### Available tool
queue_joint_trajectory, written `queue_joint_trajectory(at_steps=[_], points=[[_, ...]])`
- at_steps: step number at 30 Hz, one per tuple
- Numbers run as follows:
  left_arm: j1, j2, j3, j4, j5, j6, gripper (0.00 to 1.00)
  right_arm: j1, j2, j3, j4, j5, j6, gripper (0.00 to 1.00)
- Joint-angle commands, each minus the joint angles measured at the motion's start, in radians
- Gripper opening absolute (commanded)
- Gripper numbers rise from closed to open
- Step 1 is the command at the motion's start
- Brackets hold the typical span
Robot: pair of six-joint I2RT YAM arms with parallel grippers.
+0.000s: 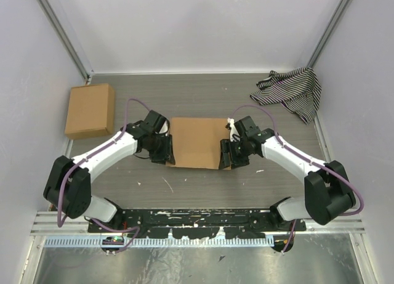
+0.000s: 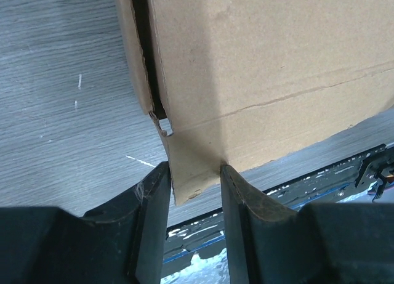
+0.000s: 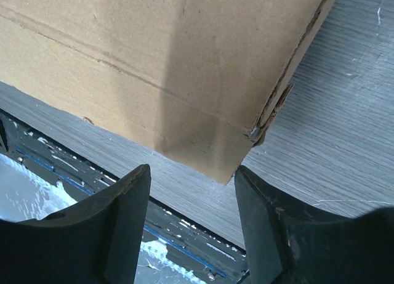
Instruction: Fold the paper box
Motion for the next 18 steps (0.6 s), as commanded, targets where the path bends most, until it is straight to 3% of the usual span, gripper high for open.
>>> queue_joint_trajectory(at_steps=[1,18], points=[[-0.002,0.025,-0.015,0.075,0.059,-0.008,0.44,0.003,0.004,0.008,0.087,-0.023,0.008,0.62],[-0.002,0.02,-0.008,0.084,0.078,-0.019,0.43,0.003,-0.013,0.05,0.084,-0.021,0.029,0.6]])
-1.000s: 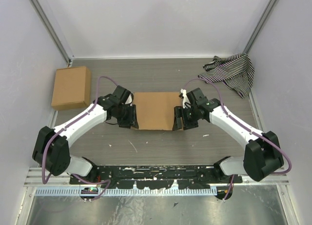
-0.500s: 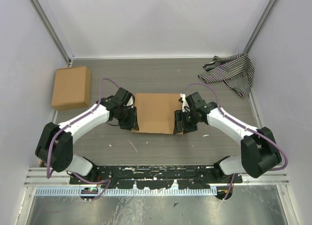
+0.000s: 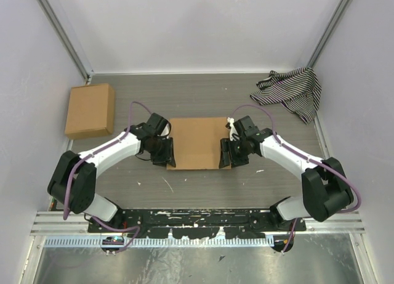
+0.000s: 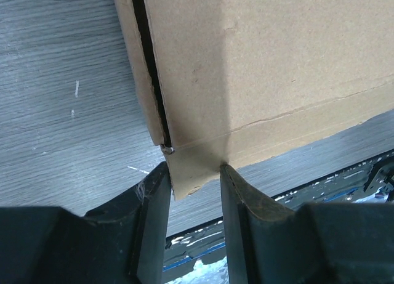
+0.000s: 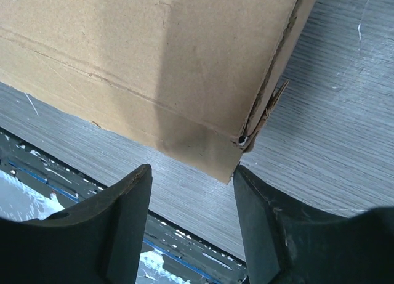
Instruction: Fold the paper box
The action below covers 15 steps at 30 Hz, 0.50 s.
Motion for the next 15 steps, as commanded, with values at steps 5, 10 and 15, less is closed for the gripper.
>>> queue_joint_trajectory(at_steps=[5,10,15], points=[[-0.002,-0.049,0.093,0.009,0.066,-0.025,0.43,-0.004,-0.056,0.119,0.011,-0.075,0.028,0.59],[0.001,-0.001,0.219,-0.048,0.056,-0.002,0.43,-0.045,-0.018,0.22,-0.031,-0.108,0.004,0.58],[0.016,0.058,0.308,-0.08,0.056,0.021,0.43,-0.085,0.031,0.29,-0.063,-0.14,-0.033,0.58]])
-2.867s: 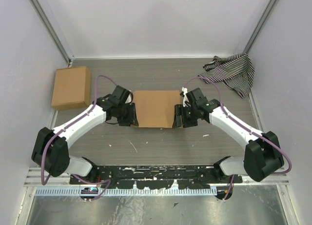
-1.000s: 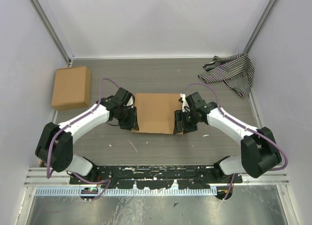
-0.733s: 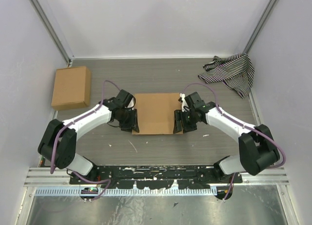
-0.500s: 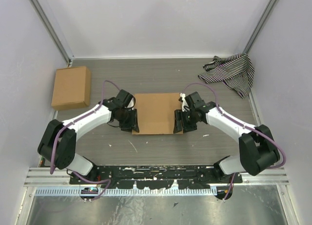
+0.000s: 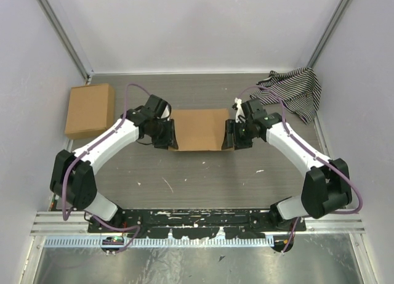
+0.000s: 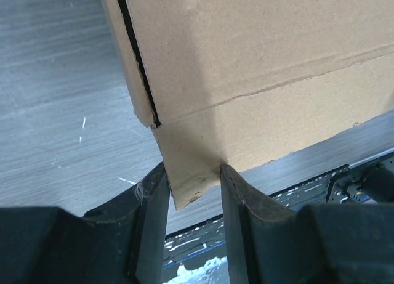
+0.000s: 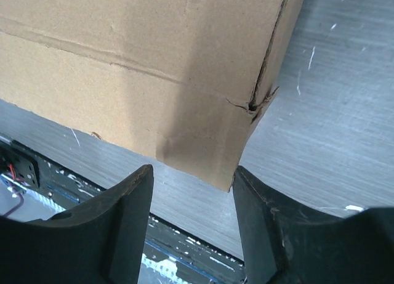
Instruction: Fold the paper box
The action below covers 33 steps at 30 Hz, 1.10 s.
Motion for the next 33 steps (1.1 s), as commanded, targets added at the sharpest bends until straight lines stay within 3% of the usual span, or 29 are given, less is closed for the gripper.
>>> queue_joint_trajectory(at_steps=[1,18,33], points=[[0.0,0.05,0.091,0.023,0.086,0.017,0.43,-0.009,0.037,0.093,0.047,-0.151,-0.025,0.59],[0.093,0.201,0.202,-0.021,0.155,0.091,0.44,-0.069,0.165,0.223,-0.029,-0.14,-0.088,0.61],[0.135,0.149,0.201,-0.111,0.188,0.148,0.44,-0.069,0.14,0.153,-0.054,-0.123,-0.103,0.63]])
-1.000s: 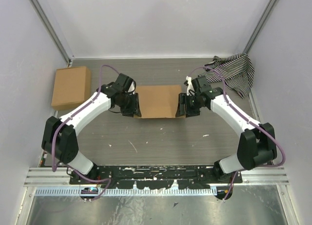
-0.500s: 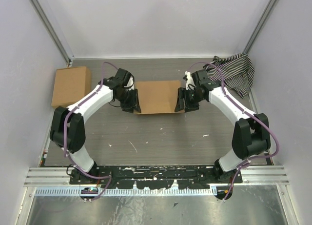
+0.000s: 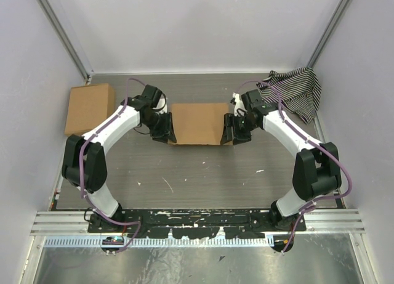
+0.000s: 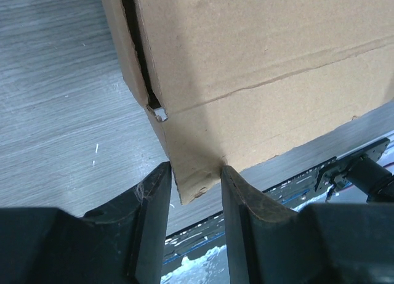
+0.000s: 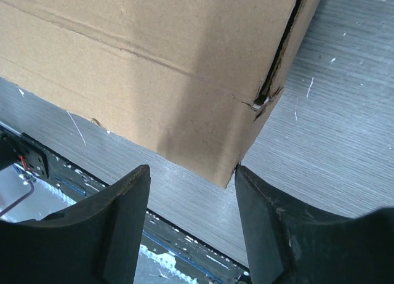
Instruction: Fold the paper box
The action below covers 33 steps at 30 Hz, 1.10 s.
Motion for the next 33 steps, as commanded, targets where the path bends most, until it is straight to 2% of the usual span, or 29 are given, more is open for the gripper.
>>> queue_joint_trajectory(at_steps=[1,16,24,33], points=[[0.003,-0.044,0.017,-0.033,0.046,0.029,0.44,0.008,-0.038,-0.011,0.01,-0.033,-0.009,0.63],[0.012,-0.059,-0.012,-0.063,0.086,0.064,0.44,0.007,-0.061,-0.03,0.02,-0.099,-0.002,0.63],[0.014,-0.037,0.0,-0.178,-0.069,0.156,0.46,0.008,-0.059,-0.044,0.01,-0.075,-0.015,0.63],[0.014,-0.056,-0.025,-0.163,-0.057,0.147,0.46,0.008,-0.07,-0.058,0.019,-0.099,-0.013,0.63]])
